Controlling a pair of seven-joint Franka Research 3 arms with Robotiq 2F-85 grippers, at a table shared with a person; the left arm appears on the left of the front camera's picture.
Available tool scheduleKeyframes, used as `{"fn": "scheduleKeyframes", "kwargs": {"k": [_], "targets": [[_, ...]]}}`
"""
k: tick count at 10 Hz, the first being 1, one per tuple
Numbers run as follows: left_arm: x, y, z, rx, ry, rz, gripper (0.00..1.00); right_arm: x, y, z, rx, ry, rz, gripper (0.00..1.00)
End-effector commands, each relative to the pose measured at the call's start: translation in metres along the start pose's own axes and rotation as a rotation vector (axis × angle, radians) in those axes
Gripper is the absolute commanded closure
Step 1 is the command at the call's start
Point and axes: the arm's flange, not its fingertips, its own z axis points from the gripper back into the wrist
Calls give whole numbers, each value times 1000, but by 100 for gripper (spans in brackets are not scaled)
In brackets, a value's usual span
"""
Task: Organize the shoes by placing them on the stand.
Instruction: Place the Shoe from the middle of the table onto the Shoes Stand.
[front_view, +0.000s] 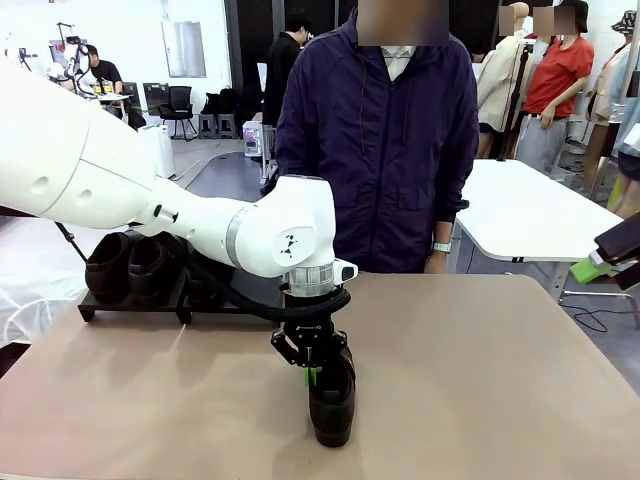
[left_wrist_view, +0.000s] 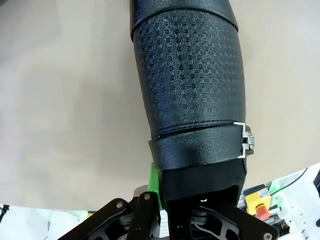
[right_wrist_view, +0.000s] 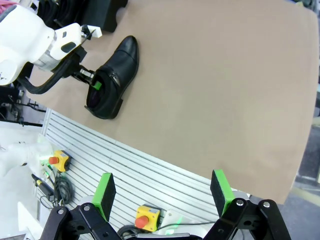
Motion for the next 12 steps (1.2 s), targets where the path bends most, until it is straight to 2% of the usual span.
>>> {"fn": "scheduleKeyframes", "kwargs": {"k": [1,4,7,8,10,12], "targets": [[-1,0,-7,29,-10,20,100,3,3,3,13,-1,-8,0],[-3,-2,13,21,-32,-6,100,3,3,3,13,-1,-8,0],[-40,-2,101,17,-127,-100,100,3,3,3,13,-1,-8,0],[-51,2,122,0,-186,-109,100,3,3,3,13,-1,-8,0],[-73,19,148,39,-336,-33,100,3,3,3,13,-1,-8,0],[-103,48,163,51,-501,3,100,3,3,3,13,-1,-8,0]]}}
